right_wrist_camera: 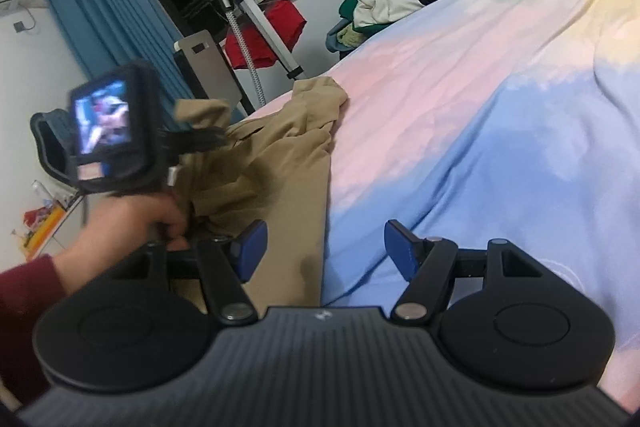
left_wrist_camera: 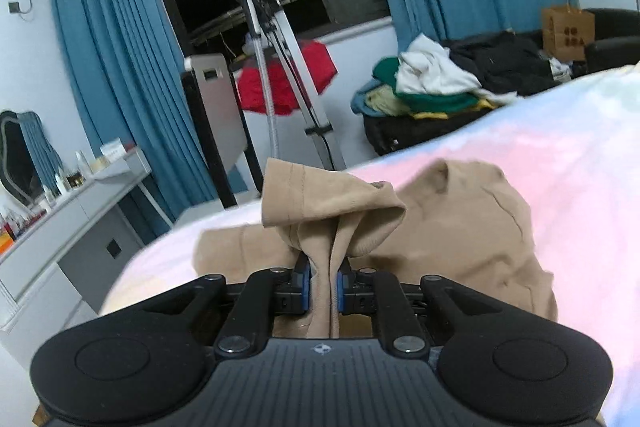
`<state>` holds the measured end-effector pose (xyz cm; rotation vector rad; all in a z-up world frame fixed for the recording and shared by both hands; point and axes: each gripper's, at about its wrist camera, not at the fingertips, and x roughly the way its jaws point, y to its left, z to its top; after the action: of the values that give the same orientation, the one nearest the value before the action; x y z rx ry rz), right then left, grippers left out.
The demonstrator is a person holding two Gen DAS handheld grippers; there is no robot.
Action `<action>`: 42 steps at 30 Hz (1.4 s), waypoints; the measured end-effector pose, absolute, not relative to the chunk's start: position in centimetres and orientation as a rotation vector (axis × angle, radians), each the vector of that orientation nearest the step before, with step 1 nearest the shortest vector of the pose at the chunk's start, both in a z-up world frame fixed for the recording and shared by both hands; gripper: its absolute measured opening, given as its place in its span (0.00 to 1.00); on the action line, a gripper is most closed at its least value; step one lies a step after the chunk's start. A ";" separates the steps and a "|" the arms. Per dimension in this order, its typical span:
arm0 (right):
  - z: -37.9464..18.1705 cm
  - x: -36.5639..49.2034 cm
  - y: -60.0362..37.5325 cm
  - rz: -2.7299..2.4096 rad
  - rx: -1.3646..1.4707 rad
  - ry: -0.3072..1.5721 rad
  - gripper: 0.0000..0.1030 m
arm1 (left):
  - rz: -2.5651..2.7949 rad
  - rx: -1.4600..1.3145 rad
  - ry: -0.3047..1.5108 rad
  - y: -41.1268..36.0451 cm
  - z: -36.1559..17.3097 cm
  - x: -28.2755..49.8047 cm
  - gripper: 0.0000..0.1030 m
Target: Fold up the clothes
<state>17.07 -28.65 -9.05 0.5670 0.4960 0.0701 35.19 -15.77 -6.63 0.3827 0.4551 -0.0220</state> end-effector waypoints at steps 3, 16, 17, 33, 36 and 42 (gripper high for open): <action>-9.1 17.1 -28.6 0.072 0.554 0.489 0.66 | -0.052 0.340 0.467 -14.7 -7.3 35.4 0.50; -8.6 16.8 -28.1 0.087 0.516 0.463 0.66 | -0.259 0.050 0.684 0.3 -0.4 20.4 0.80; -8.4 16.7 -28.0 0.091 0.512 0.460 0.66 | -0.264 0.007 0.713 2.0 -0.1 18.8 0.80; -5.2 8.8 -29.8 0.154 0.678 0.465 0.66 | -0.159 -0.355 1.131 17.0 -3.0 9.4 0.73; -5.3 8.9 -29.7 0.155 0.674 0.476 0.66 | -0.118 -0.292 1.195 16.3 -3.5 8.6 0.67; -6.4 9.9 -29.5 0.172 0.674 0.527 0.66 | -0.148 -0.092 1.241 12.7 -3.8 7.5 0.54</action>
<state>9.91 -29.46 -6.41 0.6736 0.5271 0.1721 7.53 12.74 -3.75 -0.0924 1.2406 -0.1483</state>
